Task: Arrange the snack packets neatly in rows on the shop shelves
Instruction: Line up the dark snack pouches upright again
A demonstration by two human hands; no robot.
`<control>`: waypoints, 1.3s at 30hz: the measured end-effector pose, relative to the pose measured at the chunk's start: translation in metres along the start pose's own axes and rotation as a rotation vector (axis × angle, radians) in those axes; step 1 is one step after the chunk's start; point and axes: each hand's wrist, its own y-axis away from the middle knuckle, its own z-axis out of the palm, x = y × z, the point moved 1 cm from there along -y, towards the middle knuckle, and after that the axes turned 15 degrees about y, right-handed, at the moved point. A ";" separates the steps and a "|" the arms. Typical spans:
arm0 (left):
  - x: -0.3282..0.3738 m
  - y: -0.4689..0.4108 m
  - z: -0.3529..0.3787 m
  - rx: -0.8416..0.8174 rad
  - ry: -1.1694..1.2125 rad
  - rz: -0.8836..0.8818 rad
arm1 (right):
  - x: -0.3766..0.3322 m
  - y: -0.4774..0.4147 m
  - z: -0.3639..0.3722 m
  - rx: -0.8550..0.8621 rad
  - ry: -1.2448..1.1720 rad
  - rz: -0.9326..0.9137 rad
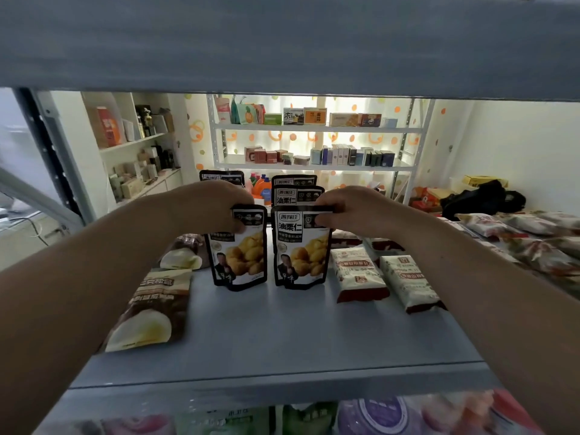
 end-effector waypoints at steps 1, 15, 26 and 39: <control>0.000 0.000 0.001 0.021 0.000 -0.021 | -0.001 0.001 0.000 0.005 -0.003 0.007; -0.017 0.006 -0.008 -0.072 -0.091 -0.030 | -0.005 0.005 -0.002 0.041 -0.001 0.017; -0.006 0.009 -0.025 -0.063 0.021 -0.116 | -0.012 -0.028 -0.023 -0.060 -0.005 -0.173; -0.095 -0.008 -0.058 0.299 -0.052 -0.140 | -0.055 -0.154 -0.024 0.080 0.227 -0.196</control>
